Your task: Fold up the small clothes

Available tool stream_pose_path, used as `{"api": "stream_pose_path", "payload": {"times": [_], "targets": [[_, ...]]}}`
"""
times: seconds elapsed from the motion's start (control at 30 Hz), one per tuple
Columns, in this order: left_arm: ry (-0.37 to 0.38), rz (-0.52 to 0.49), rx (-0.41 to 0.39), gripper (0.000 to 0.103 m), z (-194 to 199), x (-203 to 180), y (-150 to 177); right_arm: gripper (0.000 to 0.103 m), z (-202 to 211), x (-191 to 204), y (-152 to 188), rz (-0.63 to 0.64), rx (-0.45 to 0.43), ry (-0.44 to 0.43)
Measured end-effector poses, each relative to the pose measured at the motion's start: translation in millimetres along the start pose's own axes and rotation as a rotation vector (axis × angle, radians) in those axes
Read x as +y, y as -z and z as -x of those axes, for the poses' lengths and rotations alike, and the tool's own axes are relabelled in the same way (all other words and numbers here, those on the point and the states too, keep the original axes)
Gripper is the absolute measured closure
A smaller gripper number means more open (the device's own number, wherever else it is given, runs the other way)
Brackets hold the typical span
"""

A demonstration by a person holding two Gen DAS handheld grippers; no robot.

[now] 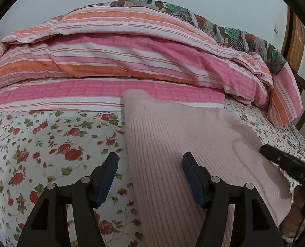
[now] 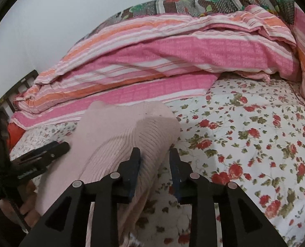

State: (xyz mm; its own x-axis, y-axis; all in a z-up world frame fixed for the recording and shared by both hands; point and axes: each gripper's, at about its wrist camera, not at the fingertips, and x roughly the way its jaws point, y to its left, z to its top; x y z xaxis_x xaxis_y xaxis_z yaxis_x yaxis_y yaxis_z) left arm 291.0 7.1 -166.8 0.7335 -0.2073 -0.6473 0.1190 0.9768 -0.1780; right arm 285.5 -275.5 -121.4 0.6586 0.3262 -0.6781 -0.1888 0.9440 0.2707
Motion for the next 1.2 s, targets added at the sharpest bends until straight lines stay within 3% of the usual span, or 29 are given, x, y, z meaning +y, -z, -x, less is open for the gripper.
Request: {"api": "stream_pose_path", "payload": {"times": [0.27, 0.77, 1.13, 1.17, 1.2], "targets": [[-0.008, -0.062, -0.015, 0.039, 22, -8, 14, 0.069, 18, 3, 5, 0.027, 0.026, -0.099], [-0.035, 0.019, -0.061, 0.037, 74, -3, 67, 0.066, 41, 5, 31, 0.054, 0.076, -0.185], [0.006, 0.064, -0.069, 0.036, 79, 10, 70, 0.063, 25, 17, 45, 0.018, 0.134, -0.273], [0.008, 0.066, -0.069, 0.036, 79, 10, 69, 0.066, 22, 18, 45, 0.014, 0.143, -0.272], [0.007, 0.065, -0.07, 0.036, 79, 10, 68, 0.077, 21, 19, 45, 0.017, 0.137, -0.264]]}}
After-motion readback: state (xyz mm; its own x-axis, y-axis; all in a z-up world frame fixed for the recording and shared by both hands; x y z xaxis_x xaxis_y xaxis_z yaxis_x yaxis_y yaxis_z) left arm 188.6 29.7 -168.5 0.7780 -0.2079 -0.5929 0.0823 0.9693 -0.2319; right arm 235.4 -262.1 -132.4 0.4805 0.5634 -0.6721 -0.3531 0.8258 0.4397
